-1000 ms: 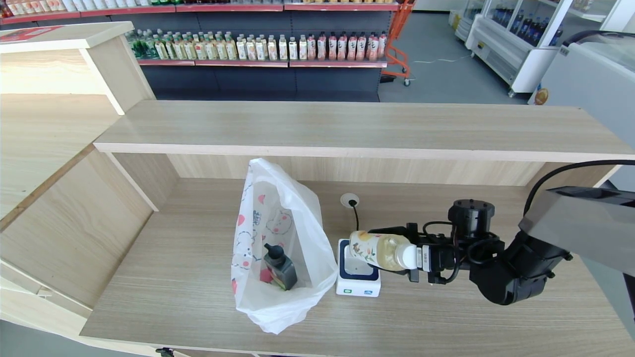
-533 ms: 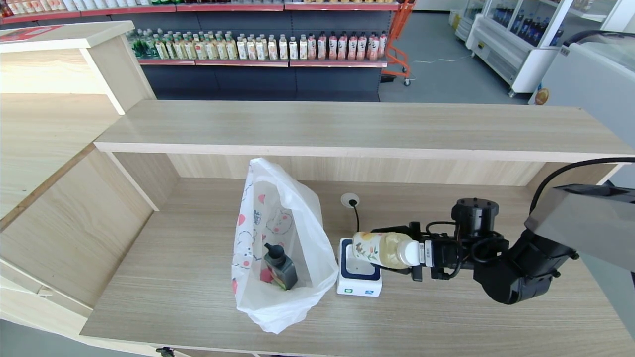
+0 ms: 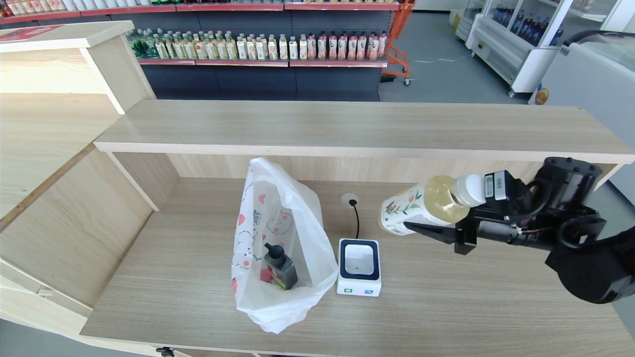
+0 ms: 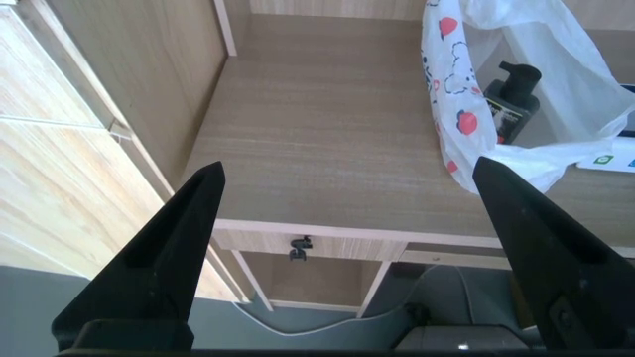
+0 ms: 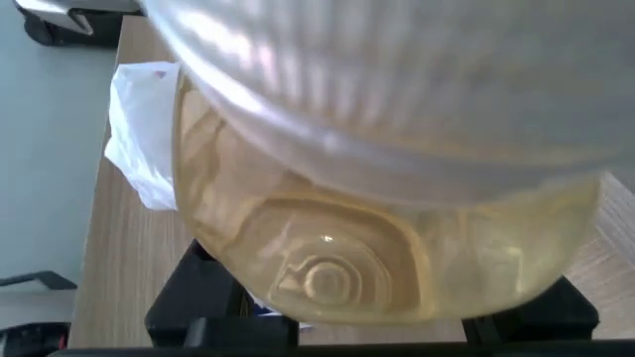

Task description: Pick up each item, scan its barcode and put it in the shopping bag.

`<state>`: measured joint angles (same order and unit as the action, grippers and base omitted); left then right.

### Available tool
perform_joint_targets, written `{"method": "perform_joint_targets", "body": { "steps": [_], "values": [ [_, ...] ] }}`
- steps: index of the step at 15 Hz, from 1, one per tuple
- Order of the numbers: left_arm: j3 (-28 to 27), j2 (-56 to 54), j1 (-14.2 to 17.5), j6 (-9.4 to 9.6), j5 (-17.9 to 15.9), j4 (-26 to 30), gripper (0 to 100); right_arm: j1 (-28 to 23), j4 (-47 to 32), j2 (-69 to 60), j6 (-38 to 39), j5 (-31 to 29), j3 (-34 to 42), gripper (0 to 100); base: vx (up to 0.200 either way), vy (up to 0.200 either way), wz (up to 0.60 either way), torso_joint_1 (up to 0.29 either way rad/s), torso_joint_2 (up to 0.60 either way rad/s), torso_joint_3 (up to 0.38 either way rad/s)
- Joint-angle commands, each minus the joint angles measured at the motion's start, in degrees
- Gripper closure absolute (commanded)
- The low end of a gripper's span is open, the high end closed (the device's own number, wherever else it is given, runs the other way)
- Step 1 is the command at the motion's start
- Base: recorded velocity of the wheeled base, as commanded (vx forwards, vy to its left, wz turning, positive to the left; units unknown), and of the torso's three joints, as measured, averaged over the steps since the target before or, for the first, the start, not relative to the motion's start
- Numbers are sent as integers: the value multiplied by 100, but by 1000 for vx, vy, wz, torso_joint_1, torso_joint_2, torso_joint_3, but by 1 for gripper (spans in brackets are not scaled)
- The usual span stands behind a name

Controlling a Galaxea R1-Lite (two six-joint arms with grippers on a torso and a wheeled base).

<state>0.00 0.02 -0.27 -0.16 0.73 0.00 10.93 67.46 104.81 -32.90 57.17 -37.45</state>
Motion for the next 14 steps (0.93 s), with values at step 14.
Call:
{"method": "perform_joint_targets", "body": {
  "steps": [14],
  "values": [
    [0,-2,0,16,-3,0,0,928,-84,-1332,4371,-3265,1003,100,0,0,0,0,0,0]
  ]
}}
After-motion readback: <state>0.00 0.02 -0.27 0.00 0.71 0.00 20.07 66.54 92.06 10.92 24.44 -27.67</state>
